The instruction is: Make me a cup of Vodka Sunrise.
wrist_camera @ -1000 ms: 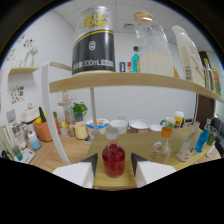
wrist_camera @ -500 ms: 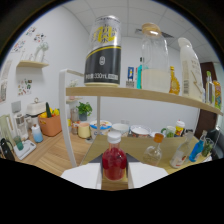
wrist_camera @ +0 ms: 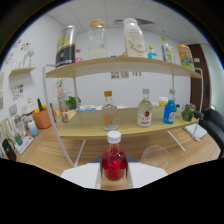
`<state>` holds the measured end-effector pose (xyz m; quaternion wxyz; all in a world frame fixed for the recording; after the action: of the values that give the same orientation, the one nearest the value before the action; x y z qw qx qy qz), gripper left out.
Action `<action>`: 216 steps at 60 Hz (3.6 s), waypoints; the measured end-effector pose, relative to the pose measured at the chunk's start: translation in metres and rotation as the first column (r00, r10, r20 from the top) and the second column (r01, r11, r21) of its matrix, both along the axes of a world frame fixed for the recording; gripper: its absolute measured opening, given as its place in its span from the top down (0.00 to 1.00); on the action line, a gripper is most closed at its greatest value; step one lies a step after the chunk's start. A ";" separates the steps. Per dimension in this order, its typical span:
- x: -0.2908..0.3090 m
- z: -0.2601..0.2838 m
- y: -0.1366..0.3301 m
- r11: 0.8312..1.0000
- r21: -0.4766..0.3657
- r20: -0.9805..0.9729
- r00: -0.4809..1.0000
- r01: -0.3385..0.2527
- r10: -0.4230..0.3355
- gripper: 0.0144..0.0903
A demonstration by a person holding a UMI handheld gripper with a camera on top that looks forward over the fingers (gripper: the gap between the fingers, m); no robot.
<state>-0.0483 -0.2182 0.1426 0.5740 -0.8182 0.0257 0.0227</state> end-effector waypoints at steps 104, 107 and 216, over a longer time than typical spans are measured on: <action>-0.066 0.056 0.026 0.992 0.125 -0.322 0.946 0.008 0.033 0.74; -0.076 0.032 0.027 0.996 0.083 -0.286 0.958 -0.008 0.032 0.74; 0.026 0.015 -0.098 0.994 -0.102 0.037 0.999 -0.032 0.036 0.05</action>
<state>-0.0227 -0.3158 0.1574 0.5317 -0.8468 0.0016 0.0154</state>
